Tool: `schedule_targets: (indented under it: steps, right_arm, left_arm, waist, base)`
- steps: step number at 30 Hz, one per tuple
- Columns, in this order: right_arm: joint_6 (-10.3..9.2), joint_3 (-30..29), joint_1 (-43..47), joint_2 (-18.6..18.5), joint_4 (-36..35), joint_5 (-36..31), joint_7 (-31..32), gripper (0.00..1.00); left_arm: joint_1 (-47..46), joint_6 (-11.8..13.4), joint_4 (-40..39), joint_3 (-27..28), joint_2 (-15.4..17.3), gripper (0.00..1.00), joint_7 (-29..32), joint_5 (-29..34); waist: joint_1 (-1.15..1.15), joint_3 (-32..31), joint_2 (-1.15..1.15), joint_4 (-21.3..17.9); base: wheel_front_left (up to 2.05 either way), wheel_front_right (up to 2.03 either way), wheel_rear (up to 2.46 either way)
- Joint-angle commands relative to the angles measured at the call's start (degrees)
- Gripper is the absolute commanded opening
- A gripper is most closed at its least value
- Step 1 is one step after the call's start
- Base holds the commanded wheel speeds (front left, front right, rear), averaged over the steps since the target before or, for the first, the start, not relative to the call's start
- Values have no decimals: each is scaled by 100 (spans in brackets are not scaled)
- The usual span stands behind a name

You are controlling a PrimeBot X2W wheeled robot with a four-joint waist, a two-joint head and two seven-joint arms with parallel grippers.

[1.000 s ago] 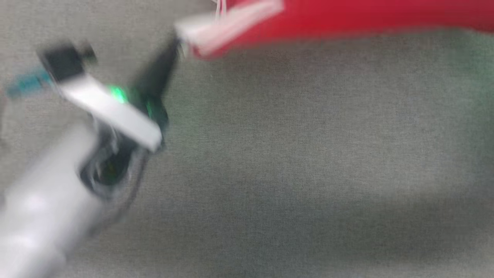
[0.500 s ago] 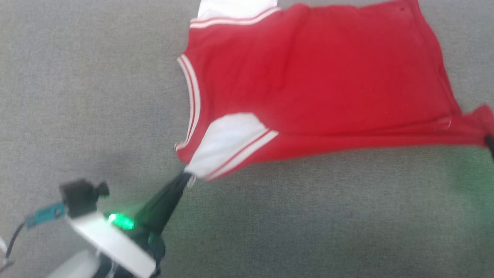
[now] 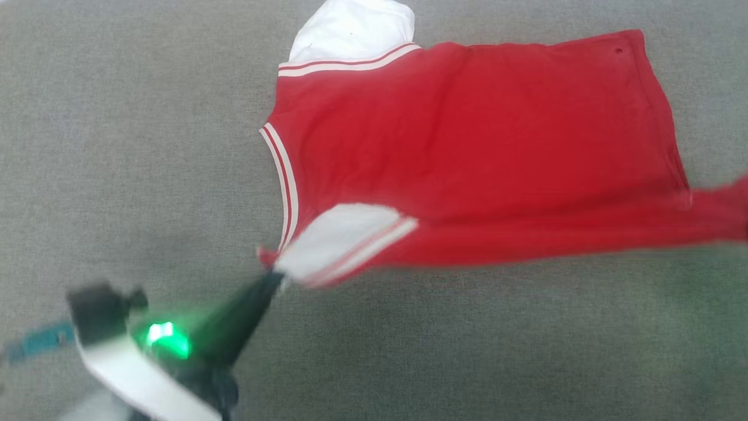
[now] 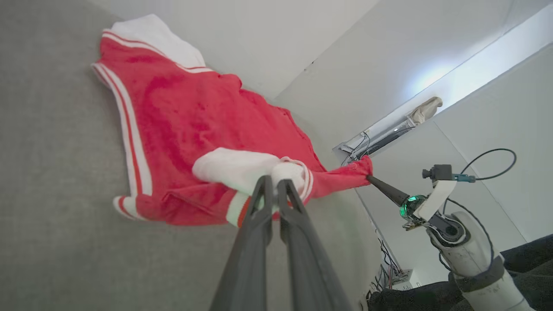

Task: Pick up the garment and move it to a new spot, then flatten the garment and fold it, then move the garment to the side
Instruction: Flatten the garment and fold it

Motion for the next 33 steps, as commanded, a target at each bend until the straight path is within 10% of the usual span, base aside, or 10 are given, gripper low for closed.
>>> schedule_targets:
  steps: [1,24,27,28,30,31,33]
  right_arm:
    - [0,-12,-276,0,53,-1,34,0]
    - [0,1176,-2253,-321,2389,-279,-405,0]
    - [1,1327,-2263,-348,2465,-240,-560,0]
    - [1,1349,-2268,-354,2470,-230,-648,33]
    - [1,1376,-2257,-374,2475,-227,-724,50]
    - [1,1400,-2230,-403,2469,-238,-794,100]
    - [1,1402,-2169,-428,2451,-241,-917,100]
  left_arm:
    - [-338,9,80,-39,-23,0,61,-61]
    - [-2828,11,2967,-1064,-795,0,-4,-415]
    - [-2933,15,3193,-1264,-703,43,-13,-275]
    - [-2986,15,3224,-1323,-655,100,-21,-200]
    - [-3045,15,3227,-1370,-604,100,-29,-140]
    - [-3118,14,3200,-1398,-541,100,-35,-80]
    - [-3254,8,3149,-1462,-376,100,-42,4]
  waist:
    - [0,18,0,4]
    - [0,809,0,-1]
    - [0,746,0,-21]
    - [0,702,0,-28]
    - [0,655,0,-33]
    - [0,602,0,-35]
    - [0,475,0,-36]
  base:
    - [0,0,0]
    - [0,0,0]
    - [0,0,0]
    - [0,0,0]
    - [0,0,0]
    - [0,0,0]
    - [0,0,0]
